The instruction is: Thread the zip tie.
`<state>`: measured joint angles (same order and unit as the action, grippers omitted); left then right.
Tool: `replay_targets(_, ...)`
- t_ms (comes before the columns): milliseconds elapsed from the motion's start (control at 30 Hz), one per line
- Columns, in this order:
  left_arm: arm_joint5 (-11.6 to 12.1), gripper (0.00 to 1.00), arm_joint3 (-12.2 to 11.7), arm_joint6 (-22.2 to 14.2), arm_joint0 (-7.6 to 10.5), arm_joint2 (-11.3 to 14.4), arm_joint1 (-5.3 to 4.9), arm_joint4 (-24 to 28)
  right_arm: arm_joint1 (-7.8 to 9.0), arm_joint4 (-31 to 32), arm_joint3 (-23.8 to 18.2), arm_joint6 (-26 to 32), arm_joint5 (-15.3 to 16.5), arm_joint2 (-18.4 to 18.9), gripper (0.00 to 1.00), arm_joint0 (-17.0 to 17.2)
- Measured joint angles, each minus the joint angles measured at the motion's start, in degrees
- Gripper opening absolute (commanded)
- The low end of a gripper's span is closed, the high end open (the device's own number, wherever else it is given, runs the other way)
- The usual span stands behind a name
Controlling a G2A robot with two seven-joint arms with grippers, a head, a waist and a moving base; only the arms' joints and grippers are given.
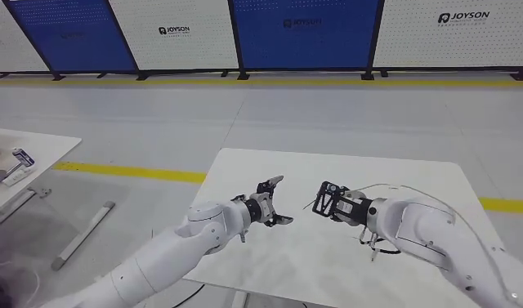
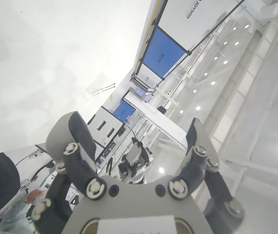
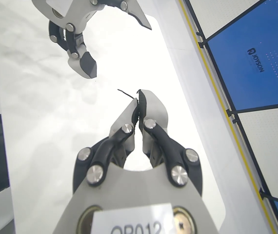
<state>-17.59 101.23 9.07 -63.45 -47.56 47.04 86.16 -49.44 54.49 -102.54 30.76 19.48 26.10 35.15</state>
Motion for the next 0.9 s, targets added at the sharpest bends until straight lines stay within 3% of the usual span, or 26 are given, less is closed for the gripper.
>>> replay_targets(100, -2.09, 1.0, -0.02, -0.49, 1.23, 0.44, 0.63, 3.67, 0.0, 0.0, 0.0, 0.0, 0.0, 0.0, 0.0, 0.0)
replay_targets(300, -1.88, 1.0, -2.76, -3.49, 3.98, 6.05, 1.58, 3.79, 0.0, 0.0, 0.0, 0.0, 0.0, 0.0, 0.0, 0.0)
replay_targets(367, -1.88, 1.0, -3.35, -3.78, 4.34, 6.57, 1.74, 3.79, 0.0, 0.0, 0.0, 0.0, 0.0, 0.0, 0.0, 0.0)
replay_targets(667, -1.89, 1.0, -3.19, -4.82, 3.77, 6.16, 1.95, 3.79, 0.0, 0.0, 0.0, 0.0, 0.0, 0.0, 0.0, 0.0)
replay_targets(767, -1.89, 1.0, -3.39, -6.7, 2.37, 4.0, 2.89, 3.79, 0.0, 0.0, 0.0, 0.0, 0.0, 0.0, 0.0, 0.0)
replay_targets(900, -1.89, 1.0, -4.68, -5.47, 0.26, -0.18, 5.68, 3.8, 0.0, 0.0, 0.0, 0.0, 0.0, 0.0, 0.0, 0.0)
